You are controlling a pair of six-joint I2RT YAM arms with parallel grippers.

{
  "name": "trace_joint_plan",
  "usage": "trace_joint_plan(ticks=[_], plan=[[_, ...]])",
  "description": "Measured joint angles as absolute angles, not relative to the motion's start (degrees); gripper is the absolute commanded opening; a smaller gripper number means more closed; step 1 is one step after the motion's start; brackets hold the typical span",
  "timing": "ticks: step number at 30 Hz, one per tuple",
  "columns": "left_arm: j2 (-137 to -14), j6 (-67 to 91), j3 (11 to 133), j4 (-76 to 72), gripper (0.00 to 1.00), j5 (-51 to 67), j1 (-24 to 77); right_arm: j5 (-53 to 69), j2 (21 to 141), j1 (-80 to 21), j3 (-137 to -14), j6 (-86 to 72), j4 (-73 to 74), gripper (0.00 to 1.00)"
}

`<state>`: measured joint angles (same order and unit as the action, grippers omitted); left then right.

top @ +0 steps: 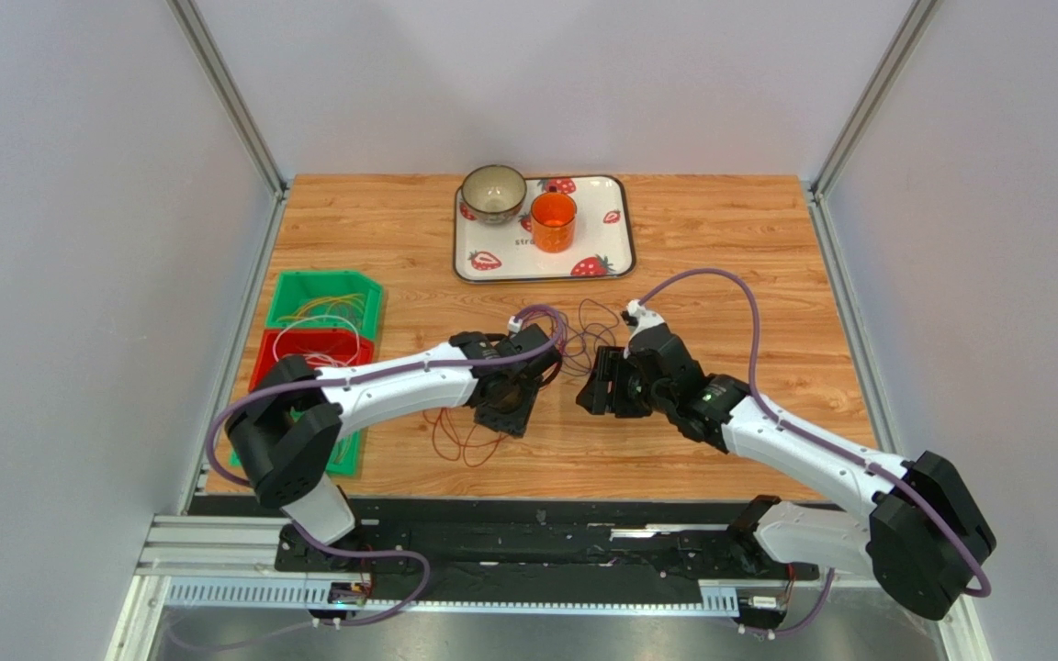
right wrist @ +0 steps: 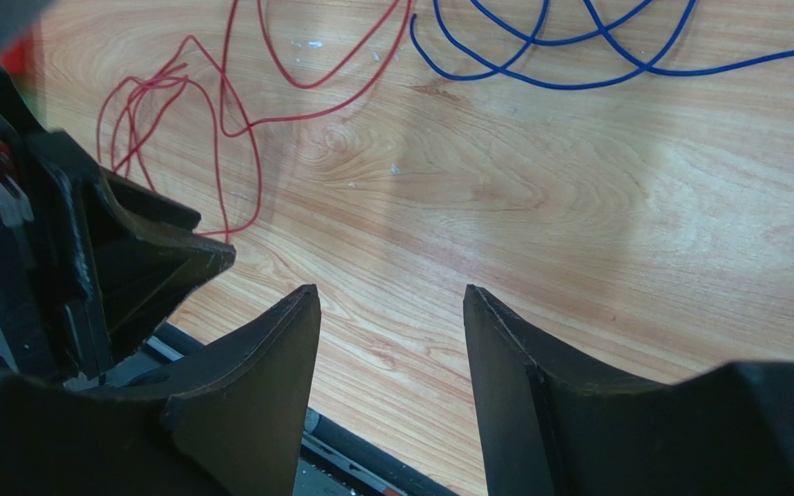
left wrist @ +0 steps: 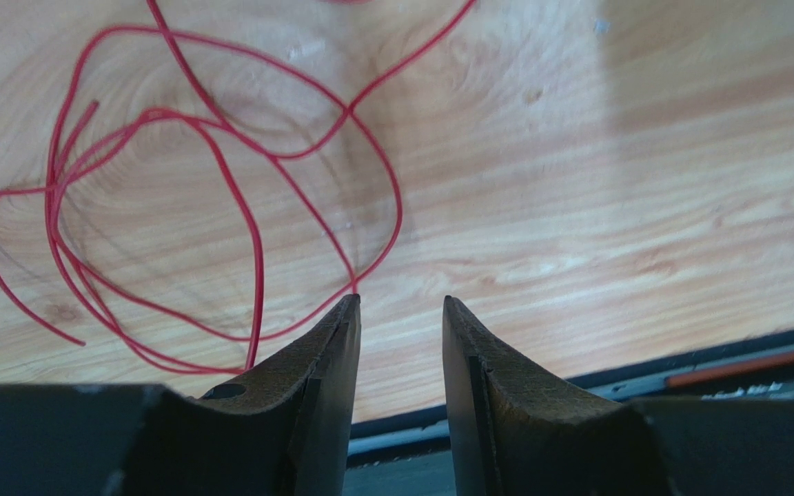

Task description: Untangle the cables

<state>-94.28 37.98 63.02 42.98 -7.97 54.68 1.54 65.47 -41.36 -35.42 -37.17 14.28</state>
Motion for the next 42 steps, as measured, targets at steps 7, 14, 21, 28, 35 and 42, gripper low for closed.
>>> trace_joint_plan(ticks=[7,14,21,28,35,42], plan=[[-99.29,43.38,67.2,43.0,0.44,-11.62,55.33,1.54,65.28,-41.36,-32.01,-36.01,10.85,0.56],[-100.03,48.05,69.34,44.1,0.46,-13.17,58.46,0.27,58.02,-41.28,-24.53,-36.12,6.13,0.61],[-99.44,50.35,70.89,44.97,0.46,-15.42,60.01,-0.62,55.9,-40.93,-23.22,-36.16,3.9,0.64],[-96.86,51.11,70.89,45.71,0.46,-17.69,60.84,-0.54,55.4,-40.93,-22.5,-36.51,3.27,0.67],[-94.19,52.4,70.41,45.78,0.46,-20.01,63.0,-0.49,53.95,-40.95,-20.21,-38.65,2.96,0.68],[-94.08,52.51,69.56,45.93,0.45,-21.47,64.69,-0.51,53.12,-40.93,-19.44,-40.34,2.87,0.68]])
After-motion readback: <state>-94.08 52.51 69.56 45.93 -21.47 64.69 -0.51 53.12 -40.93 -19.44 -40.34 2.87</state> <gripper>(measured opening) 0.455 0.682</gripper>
